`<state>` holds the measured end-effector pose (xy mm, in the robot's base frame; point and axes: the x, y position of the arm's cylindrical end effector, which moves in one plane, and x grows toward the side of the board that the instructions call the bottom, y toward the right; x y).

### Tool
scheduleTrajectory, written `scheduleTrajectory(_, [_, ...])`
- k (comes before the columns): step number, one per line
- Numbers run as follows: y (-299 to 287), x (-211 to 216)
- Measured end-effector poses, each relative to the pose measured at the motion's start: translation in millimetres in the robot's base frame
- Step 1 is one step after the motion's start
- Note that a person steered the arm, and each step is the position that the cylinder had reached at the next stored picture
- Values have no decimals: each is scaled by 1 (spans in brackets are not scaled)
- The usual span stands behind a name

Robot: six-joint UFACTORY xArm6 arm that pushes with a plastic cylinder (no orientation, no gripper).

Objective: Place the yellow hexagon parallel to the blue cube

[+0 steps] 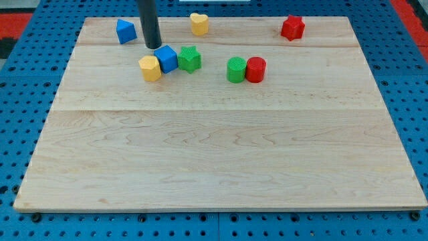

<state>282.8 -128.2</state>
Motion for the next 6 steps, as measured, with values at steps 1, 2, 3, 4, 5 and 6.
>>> scheduleTrajectory(1, [35, 35])
scheduleTrajectory(2, [36, 65])
scheduleTrajectory(3, [31, 54])
scheduleTrajectory(4, [16, 49])
scheduleTrajectory(5, [-27, 83])
scheduleTrajectory(6, [-30, 92])
